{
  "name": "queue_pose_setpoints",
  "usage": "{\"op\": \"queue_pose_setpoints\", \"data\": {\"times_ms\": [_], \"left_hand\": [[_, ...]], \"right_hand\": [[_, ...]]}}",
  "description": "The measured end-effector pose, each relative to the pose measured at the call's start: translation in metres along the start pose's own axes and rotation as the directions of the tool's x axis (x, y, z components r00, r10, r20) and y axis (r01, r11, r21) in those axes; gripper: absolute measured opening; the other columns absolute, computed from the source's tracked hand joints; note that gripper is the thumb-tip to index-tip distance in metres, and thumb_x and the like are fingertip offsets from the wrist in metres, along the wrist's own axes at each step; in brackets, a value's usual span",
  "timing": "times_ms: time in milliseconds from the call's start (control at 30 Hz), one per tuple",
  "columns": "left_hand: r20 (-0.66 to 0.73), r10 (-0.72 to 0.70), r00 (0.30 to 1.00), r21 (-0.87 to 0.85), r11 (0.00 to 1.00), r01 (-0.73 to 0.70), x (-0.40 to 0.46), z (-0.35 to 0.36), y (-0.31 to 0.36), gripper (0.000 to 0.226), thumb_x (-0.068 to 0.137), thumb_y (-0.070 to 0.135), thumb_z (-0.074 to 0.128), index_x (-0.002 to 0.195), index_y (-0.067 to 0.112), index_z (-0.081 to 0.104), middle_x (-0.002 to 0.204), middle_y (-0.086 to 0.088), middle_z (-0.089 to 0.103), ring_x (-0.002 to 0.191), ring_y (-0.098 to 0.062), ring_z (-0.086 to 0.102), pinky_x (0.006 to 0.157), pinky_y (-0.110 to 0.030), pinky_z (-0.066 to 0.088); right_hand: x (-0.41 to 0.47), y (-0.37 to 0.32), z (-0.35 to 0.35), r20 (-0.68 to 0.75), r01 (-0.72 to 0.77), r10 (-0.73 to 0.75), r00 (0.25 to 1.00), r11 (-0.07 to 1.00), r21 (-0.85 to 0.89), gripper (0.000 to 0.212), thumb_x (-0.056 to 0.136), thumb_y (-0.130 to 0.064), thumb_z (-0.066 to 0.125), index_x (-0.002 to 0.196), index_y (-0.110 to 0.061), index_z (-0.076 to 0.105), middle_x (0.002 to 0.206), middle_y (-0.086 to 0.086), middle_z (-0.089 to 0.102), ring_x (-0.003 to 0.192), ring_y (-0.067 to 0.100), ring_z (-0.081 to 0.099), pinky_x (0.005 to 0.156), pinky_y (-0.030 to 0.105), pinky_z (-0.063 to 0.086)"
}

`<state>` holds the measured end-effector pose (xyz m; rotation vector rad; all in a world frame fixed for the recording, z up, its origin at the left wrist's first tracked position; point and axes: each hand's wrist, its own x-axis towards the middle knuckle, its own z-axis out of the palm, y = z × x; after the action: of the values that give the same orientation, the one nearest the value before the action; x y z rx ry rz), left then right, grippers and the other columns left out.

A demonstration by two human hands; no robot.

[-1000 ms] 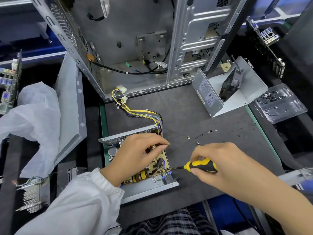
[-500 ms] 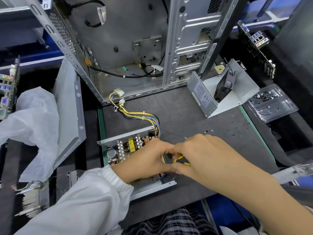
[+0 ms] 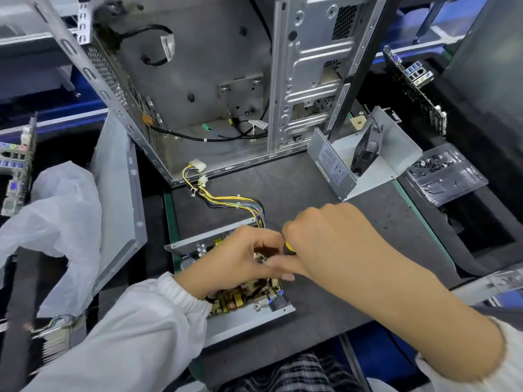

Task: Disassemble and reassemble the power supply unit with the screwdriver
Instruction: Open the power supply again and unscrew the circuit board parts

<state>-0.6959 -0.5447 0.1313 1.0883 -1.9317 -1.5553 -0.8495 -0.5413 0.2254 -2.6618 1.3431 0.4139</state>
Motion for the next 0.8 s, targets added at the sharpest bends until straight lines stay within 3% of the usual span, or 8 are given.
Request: {"op": "queue_pose_setpoints", "data": {"times_ms": [133,233,300,367,467,533,733,800], "left_hand": [[0.088,0.016,0.996,-0.009,1.000,-0.015,-0.002,-0.008,0.005,0.012,0.083,0.004,0.076,0.083,0.015,0.071,0.082,-0.006,0.071,0.078,-0.015,0.062,0.080,-0.046,0.051],[0.125,0.080,0.989,-0.018,0.997,-0.078,-0.003,-0.008,0.008,0.038,0.081,0.003,0.078,0.085,0.039,0.064,0.082,0.008,0.069,0.077,-0.006,0.061,0.078,-0.023,0.049],[0.040,0.094,0.995,-0.047,0.995,-0.092,-0.003,-0.003,0.007,0.029,0.075,0.007,0.083,0.084,0.031,0.069,0.091,-0.010,0.067,0.079,-0.016,0.062,0.077,-0.027,0.052],[-0.004,0.089,0.996,-0.057,0.994,-0.089,-0.002,-0.001,0.003,0.014,0.073,0.004,0.082,0.082,0.005,0.071,0.089,-0.018,0.064,0.077,-0.022,0.062,0.075,-0.034,0.055],[0.044,0.077,0.996,-0.046,0.996,-0.075,0.000,-0.007,-0.003,0.012,0.081,-0.001,0.075,0.093,-0.002,0.072,0.095,-0.016,0.071,0.086,-0.024,0.067,0.081,-0.036,0.054],[0.054,0.063,0.997,-0.107,0.993,-0.057,-0.001,-0.007,-0.002,0.027,0.083,-0.005,0.072,0.101,0.014,0.068,0.098,0.005,0.074,0.090,-0.003,0.067,0.083,-0.017,0.050],[0.004,0.087,0.996,-0.116,0.990,-0.086,0.000,0.007,-0.003,0.030,0.080,0.004,0.077,0.101,0.024,0.068,0.100,0.003,0.071,0.094,-0.007,0.066,0.088,-0.026,0.051],[-0.004,0.083,0.997,-0.119,0.989,-0.083,0.002,0.003,-0.005,0.020,0.083,0.004,0.074,0.103,0.009,0.069,0.105,-0.009,0.066,0.097,-0.019,0.062,0.090,-0.031,0.050]], "right_hand": [[-0.007,0.008,-0.002,-0.002,0.120,-0.120,0.993,0.989,0.084,0.026,0.092,-0.033,0.058,0.110,-0.027,0.041,0.088,-0.006,0.026,0.070,0.021,0.044,0.047,0.028,0.022],[-0.003,0.005,-0.005,-0.032,0.100,-0.099,0.995,0.995,0.030,0.023,0.092,-0.042,0.053,0.099,-0.021,0.050,0.088,0.001,0.048,0.073,0.025,0.052,0.048,0.030,0.022],[-0.003,-0.002,-0.008,-0.090,0.042,-0.053,0.995,0.992,-0.122,0.059,0.076,-0.057,0.066,0.057,-0.015,0.031,0.070,0.006,0.058,0.055,0.026,0.054,0.044,0.024,0.009],[-0.004,-0.007,-0.017,-0.231,-0.035,0.015,0.973,0.996,-0.081,0.086,0.054,-0.064,0.077,0.053,-0.015,0.006,0.045,0.007,0.049,0.036,0.022,0.049,0.051,0.016,0.002],[-0.007,0.003,-0.004,-0.086,0.102,-0.093,0.992,0.990,0.100,0.031,0.084,-0.049,0.063,0.095,-0.022,0.051,0.083,-0.001,0.034,0.060,0.020,0.046,0.045,0.030,0.022],[-0.006,0.011,0.002,-0.053,0.130,-0.124,0.991,0.985,0.114,0.031,0.091,-0.021,0.058,0.115,-0.029,0.040,0.094,-0.006,0.029,0.060,0.014,0.038,0.056,0.031,0.032],[0.004,0.000,-0.007,-0.127,-0.094,0.073,0.989,0.981,-0.172,0.046,0.061,-0.062,0.076,0.060,-0.022,0.054,0.062,0.000,0.057,0.056,0.023,0.062,0.045,0.020,0.018],[-0.004,0.007,0.000,-0.119,0.016,-0.017,0.993,1.000,-0.009,0.026,0.084,-0.048,0.062,0.090,-0.024,0.052,0.089,0.001,0.051,0.071,0.025,0.059,0.046,0.027,0.027]]}}
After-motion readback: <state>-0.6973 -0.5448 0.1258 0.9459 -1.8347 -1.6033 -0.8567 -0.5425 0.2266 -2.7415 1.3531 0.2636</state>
